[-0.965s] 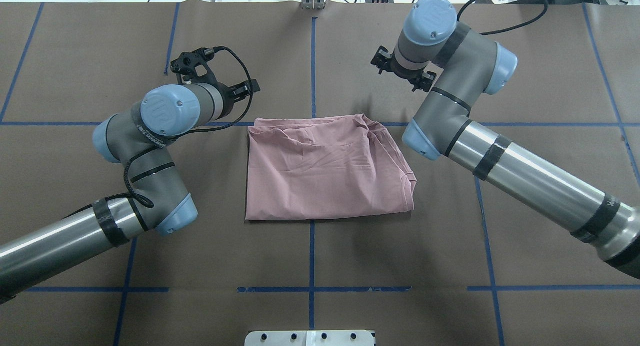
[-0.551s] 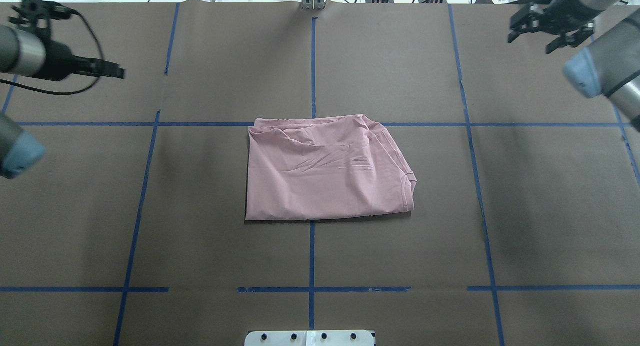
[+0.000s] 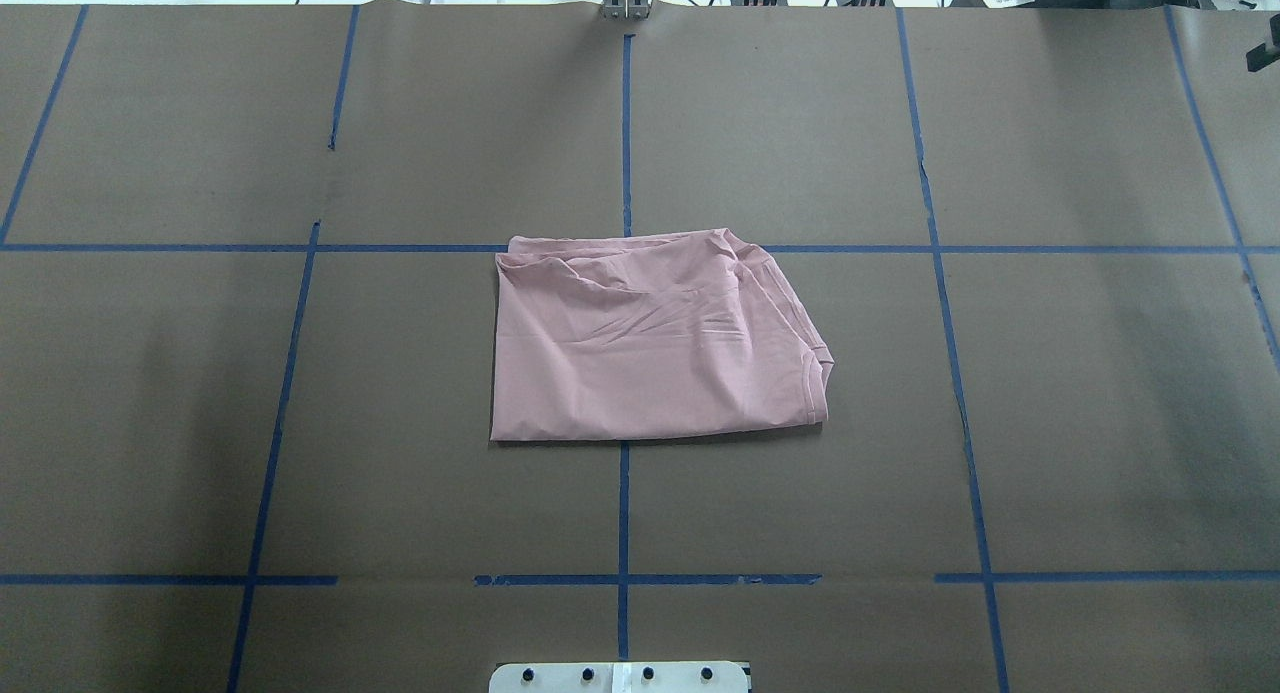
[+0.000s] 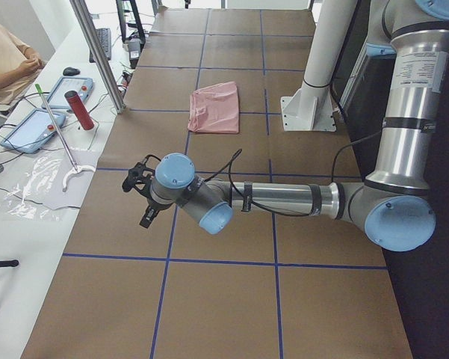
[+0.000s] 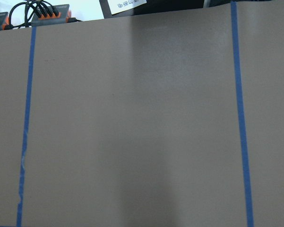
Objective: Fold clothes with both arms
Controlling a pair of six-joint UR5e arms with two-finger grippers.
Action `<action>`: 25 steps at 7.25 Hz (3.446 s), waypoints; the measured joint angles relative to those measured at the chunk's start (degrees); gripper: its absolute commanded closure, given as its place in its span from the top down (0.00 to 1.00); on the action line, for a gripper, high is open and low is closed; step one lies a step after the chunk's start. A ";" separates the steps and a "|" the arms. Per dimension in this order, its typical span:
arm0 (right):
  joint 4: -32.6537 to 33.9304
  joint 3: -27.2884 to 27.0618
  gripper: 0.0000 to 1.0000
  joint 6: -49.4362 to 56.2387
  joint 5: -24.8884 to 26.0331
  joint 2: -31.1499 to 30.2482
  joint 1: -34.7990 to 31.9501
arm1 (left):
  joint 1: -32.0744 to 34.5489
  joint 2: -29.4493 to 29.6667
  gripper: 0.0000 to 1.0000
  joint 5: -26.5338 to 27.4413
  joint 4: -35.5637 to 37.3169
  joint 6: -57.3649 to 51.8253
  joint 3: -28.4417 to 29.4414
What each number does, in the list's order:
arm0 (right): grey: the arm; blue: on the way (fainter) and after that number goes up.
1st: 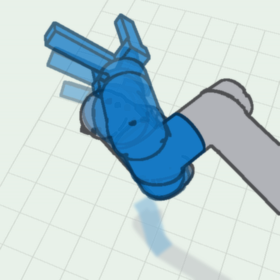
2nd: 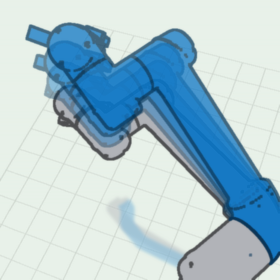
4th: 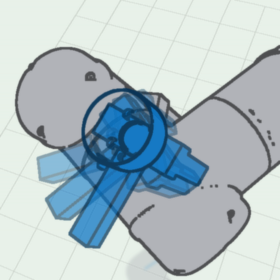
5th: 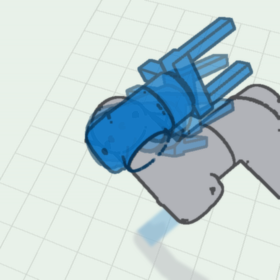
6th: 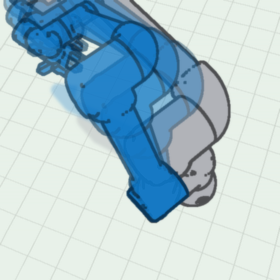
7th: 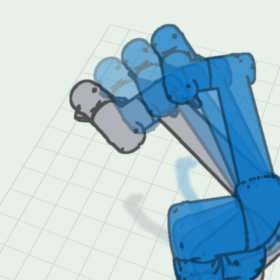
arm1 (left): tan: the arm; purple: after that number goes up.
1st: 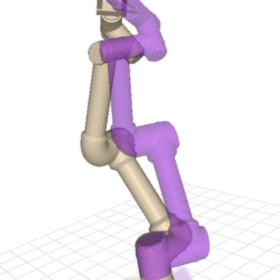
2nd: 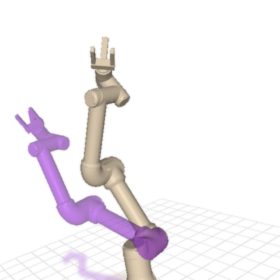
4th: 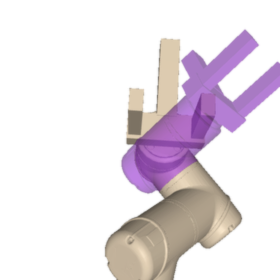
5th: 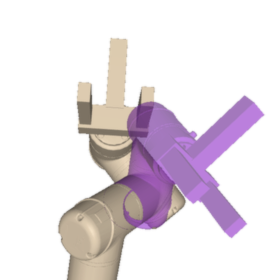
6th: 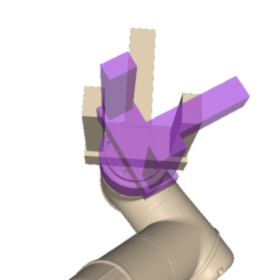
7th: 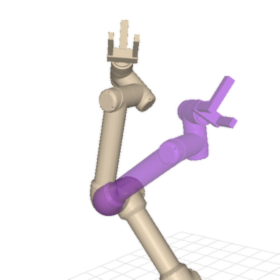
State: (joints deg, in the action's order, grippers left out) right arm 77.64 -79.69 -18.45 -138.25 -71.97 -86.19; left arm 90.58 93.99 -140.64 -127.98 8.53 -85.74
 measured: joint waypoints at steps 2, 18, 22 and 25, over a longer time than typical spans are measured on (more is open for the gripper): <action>5.49 -0.58 1.00 10.08 -0.03 -2.29 -2.75 | 3.44 -3.19 1.00 -0.72 5.09 -10.85 0.02; 7.18 -7.24 1.00 13.45 0.33 -11.34 -1.31 | 1.61 -14.08 1.00 7.26 35.10 -11.36 -24.11; 7.14 -7.06 1.00 14.16 0.78 -12.03 -1.27 | 1.59 -13.83 1.00 7.11 35.23 -11.77 -24.74; 7.48 -7.01 1.00 15.22 0.21 -12.14 -1.29 | 1.60 -13.78 1.00 7.23 35.14 -11.51 -24.06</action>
State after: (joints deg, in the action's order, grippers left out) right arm 85.12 -86.70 -3.23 -138.04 -84.11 -87.49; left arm 92.18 80.21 -133.40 -92.84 -2.98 -109.80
